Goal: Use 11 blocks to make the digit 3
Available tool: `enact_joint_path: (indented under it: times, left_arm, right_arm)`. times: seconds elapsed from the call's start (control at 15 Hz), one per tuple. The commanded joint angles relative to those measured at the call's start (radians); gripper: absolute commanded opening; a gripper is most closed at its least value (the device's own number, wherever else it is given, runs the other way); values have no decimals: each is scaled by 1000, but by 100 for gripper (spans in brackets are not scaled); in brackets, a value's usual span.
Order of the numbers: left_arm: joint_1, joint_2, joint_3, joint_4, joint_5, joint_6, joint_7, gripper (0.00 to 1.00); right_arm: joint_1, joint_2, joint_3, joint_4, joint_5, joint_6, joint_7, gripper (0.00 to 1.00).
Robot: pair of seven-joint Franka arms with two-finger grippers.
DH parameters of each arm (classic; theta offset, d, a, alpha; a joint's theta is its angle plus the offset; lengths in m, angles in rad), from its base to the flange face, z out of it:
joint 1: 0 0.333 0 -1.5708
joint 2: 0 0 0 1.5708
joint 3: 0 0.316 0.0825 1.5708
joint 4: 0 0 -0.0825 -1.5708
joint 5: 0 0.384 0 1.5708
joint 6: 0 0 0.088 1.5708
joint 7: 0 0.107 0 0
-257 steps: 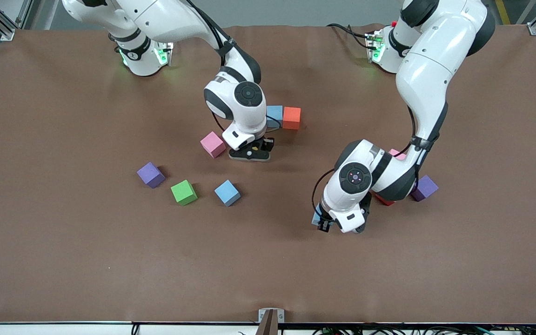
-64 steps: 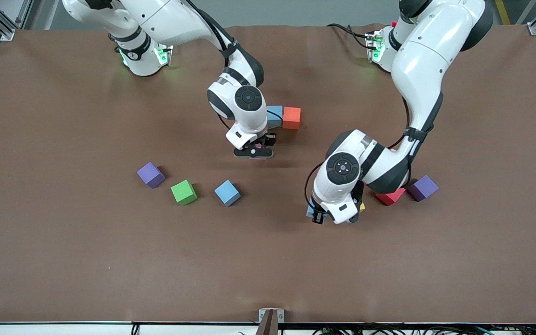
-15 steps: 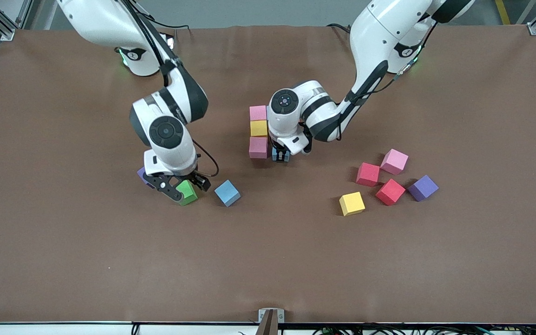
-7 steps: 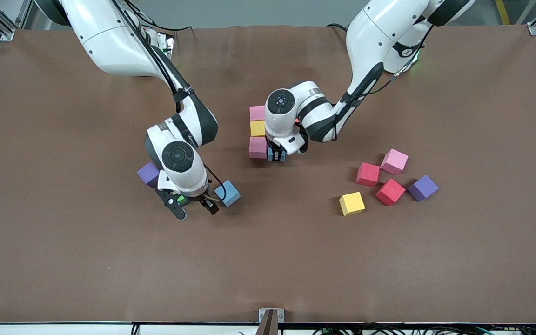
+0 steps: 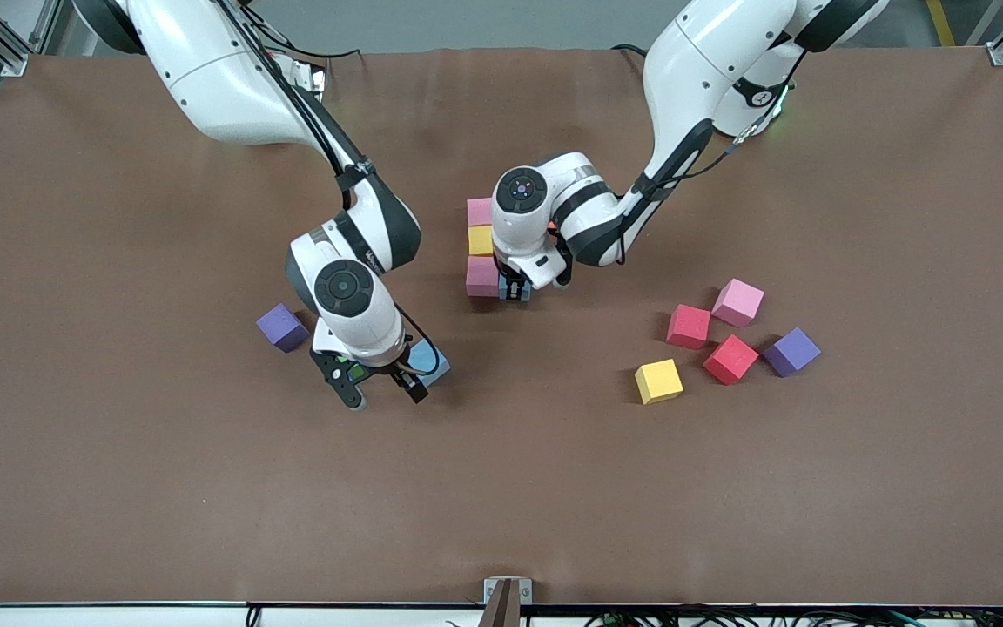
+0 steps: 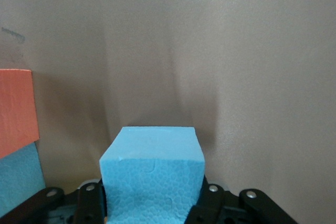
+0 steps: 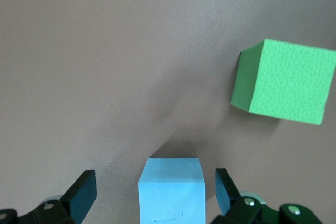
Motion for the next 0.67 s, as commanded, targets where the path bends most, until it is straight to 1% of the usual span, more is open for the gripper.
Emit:
enact_joint_path:
  times: [0.0, 0.13, 0.4, 0.47, 0.53, 0.6]
  left_arm:
    - [-12, 7, 13, 17, 7, 4, -2, 100]
    - [-12, 1, 12, 15, 8, 2, -1, 100]
    - [-14, -17, 12, 15, 10, -2, 5, 100]
    - [-14, -26, 10, 14, 8, -7, 11, 100]
    - [-14, -33, 12, 11, 8, -13, 15, 100]
    - [-15, -43, 10, 6, 10, -22, 16, 100]
  right_arm:
    - [19, 22, 2, 7, 6, 15, 25, 100]
    - [31, 23, 2, -12, 6, 17, 23, 100]
    - [43, 23, 2, -79, 4, 81, 25, 100]
    - [45, 23, 2, -88, 4, 86, 25, 98]
    - [51, 23, 0, -95, 3, 84, 23, 91]
    - [56, 23, 0, -105, -5, 83, 17, 72]
